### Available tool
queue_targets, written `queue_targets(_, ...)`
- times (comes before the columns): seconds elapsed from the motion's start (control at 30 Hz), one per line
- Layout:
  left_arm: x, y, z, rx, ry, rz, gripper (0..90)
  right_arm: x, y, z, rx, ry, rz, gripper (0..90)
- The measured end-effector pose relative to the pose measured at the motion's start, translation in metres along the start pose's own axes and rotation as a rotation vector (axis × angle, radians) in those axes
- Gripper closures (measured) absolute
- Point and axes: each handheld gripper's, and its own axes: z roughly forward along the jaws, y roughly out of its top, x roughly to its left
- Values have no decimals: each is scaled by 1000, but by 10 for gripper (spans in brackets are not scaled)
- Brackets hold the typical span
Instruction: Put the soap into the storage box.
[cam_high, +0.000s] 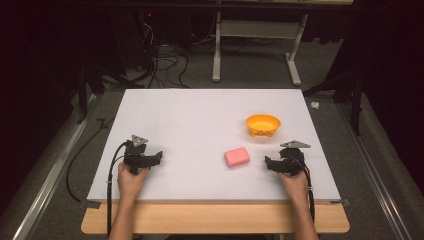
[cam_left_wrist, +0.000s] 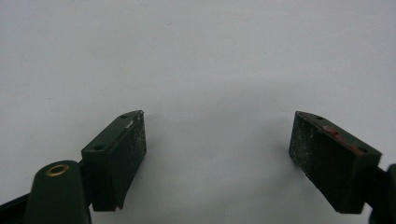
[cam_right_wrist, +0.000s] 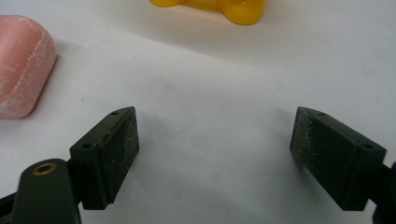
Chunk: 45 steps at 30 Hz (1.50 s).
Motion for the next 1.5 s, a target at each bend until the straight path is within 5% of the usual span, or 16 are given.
queue_targets(0.4, 0, 0, 0, 0, 0, -1, 193, 5, 3, -15, -27, -10, 18, 157)
queue_targets(0.83, 0, 0, 0, 0, 0, 0, 193, 36, -1, -36, -56, 27, -3, 153)
queue_targets(1.5, 0, 0, 0, -1, 0, -2, 193, 71, 6, -33, -67, 100, -20, 142)
